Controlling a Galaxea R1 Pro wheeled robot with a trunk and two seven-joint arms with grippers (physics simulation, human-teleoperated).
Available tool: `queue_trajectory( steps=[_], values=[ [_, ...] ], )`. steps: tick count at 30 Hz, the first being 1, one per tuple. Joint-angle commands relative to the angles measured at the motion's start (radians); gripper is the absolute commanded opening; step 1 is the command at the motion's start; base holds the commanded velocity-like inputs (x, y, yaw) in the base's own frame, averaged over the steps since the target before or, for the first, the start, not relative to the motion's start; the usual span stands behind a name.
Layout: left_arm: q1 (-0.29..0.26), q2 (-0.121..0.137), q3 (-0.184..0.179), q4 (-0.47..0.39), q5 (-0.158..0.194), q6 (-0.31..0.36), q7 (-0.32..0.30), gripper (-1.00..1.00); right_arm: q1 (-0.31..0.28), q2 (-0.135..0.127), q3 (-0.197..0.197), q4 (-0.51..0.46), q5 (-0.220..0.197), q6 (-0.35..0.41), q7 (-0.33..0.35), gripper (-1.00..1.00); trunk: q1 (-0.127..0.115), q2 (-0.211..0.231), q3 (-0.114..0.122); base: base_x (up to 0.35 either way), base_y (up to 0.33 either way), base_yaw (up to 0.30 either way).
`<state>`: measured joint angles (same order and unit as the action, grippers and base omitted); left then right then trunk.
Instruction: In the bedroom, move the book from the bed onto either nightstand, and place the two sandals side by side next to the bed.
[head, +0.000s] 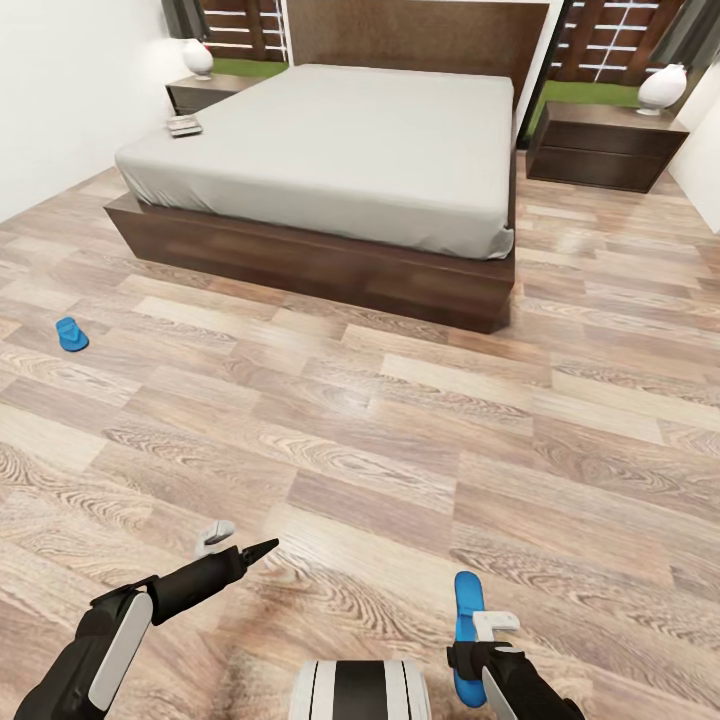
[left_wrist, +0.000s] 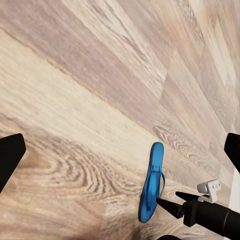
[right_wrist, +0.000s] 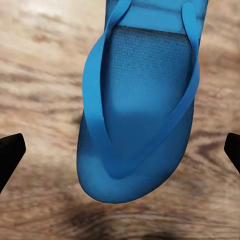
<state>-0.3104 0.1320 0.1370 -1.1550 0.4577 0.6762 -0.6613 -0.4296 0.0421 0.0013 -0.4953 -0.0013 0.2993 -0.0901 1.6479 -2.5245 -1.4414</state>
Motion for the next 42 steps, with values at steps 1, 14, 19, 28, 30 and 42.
queue_trajectory(
  steps=[1,14,19,28,30,42],
  values=[
    [0.0,0.0,0.001,0.0,0.004,0.006,-0.001,1.0,0.0,0.0,0.0,-0.002,0.0,0.006,-0.003,1.0,0.0,0.0,-0.001,0.004,-0.003,0.0],
    [0.0,0.0,0.001,0.0,0.003,0.006,-0.001,1.0,0.0,0.001,0.0,-0.002,0.0,0.006,-0.003,1.0,0.0,0.0,-0.001,0.113,-0.001,0.0],
    [0.0,0.0,0.001,0.0,0.003,0.006,-0.001,1.0,0.0,0.001,0.0,-0.002,0.0,0.006,-0.003,1.0,0.0,0.0,-0.001,0.09,0.0,0.0],
    [-0.001,0.0,0.001,0.0,0.003,0.006,-0.001,1.0,0.0,0.0,0.0,-0.003,0.0,0.006,-0.003,1.0,0.0,0.0,-0.001,0.013,0.0,0.0],
    [-0.001,0.0,0.001,0.0,0.003,0.006,-0.001,1.0,0.0,0.0,0.0,-0.002,0.0,0.006,-0.003,1.0,0.0,0.0,-0.001,0.002,0.0,0.0],
    [-0.001,0.0,0.001,0.0,0.003,0.006,-0.001,1.0,0.0,0.0,0.0,-0.002,0.0,0.006,-0.003,1.0,0.0,0.0,-0.001,0.116,0.0,0.0]
  ],
)
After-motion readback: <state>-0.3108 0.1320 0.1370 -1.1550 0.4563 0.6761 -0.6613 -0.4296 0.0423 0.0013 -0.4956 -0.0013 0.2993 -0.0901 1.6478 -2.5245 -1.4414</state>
